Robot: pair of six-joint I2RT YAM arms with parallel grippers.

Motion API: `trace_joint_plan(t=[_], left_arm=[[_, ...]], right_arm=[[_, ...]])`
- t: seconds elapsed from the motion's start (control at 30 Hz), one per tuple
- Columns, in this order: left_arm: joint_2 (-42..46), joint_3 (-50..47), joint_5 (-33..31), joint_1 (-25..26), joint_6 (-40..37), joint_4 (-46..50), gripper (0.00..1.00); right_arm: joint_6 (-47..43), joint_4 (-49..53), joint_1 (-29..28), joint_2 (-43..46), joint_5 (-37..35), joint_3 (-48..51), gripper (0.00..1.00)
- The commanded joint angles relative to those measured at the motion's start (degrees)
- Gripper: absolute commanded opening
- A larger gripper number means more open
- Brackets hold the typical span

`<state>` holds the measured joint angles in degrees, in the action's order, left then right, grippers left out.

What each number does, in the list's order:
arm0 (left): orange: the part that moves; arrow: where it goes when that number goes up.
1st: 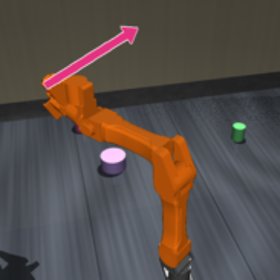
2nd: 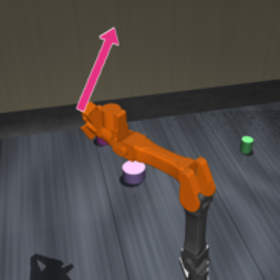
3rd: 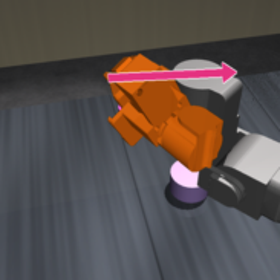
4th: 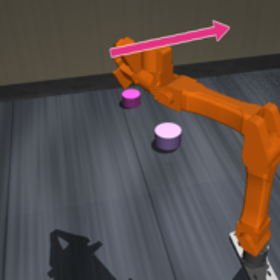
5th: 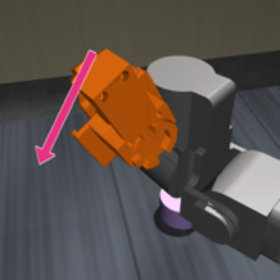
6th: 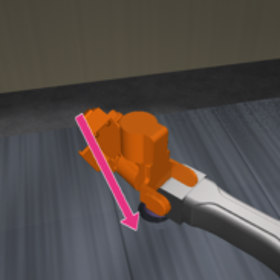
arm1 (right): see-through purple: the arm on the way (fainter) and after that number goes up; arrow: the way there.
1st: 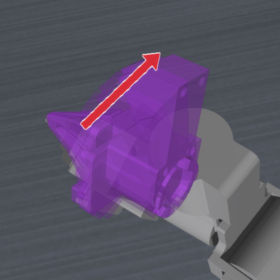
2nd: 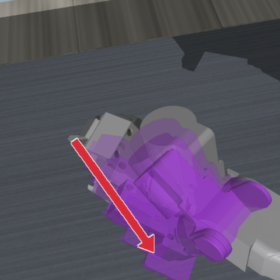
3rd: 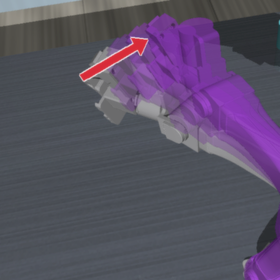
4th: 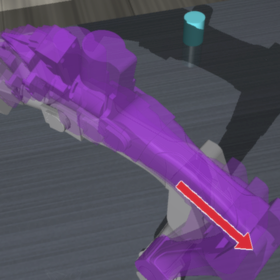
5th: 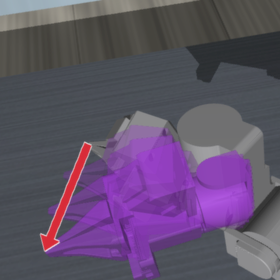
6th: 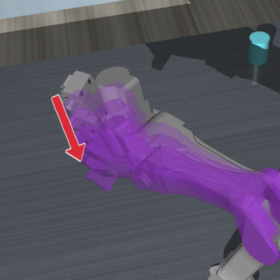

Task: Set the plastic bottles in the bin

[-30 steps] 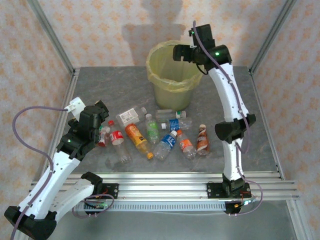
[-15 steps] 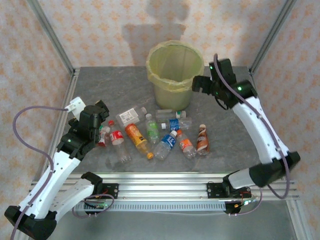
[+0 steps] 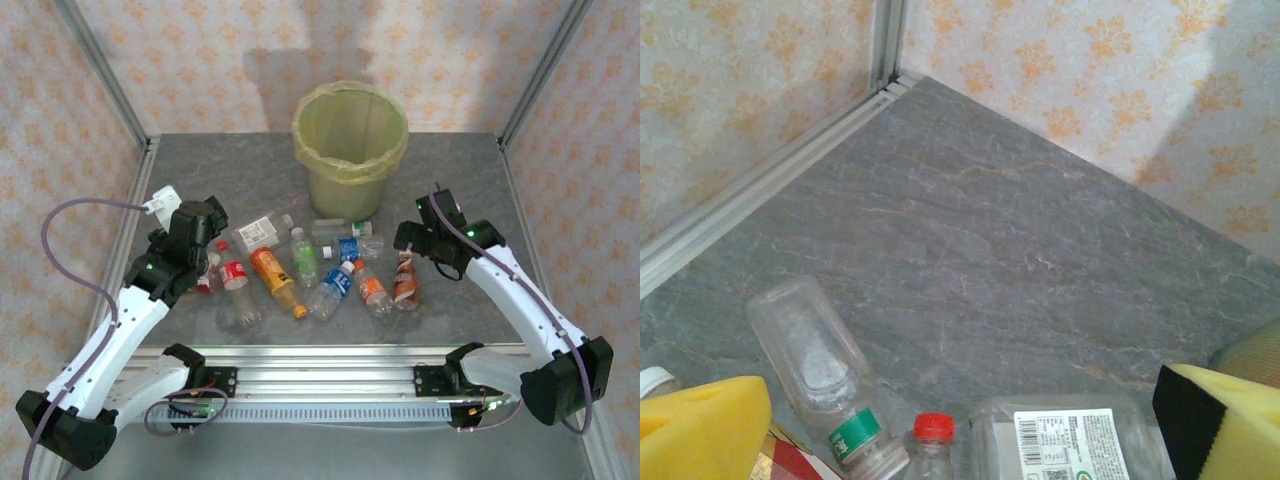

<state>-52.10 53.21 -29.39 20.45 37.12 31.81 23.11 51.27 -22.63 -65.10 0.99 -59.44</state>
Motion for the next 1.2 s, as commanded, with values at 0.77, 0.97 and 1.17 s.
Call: trace_joint_plan(t=[0.77,0.97,1.17], left_arm=[[-3.37,2.50,0.67,-0.50,1.81,-0.36,1.00],[-3.54,2.07,0.54,-0.50,1.81,-0.59,1.00],[-3.71,2.08,0.21,-0.50,1.50,-0.40,1.00]], right_arm=[[2.92,-5.13,-0.34,-10.41,8.49,11.78,0.83],[2.46,-7.55,-0.22,-12.88,8.55,12.81,0.77],[2.07,-9.02,0.20,-15.47,8.56,12.89,0.74]])
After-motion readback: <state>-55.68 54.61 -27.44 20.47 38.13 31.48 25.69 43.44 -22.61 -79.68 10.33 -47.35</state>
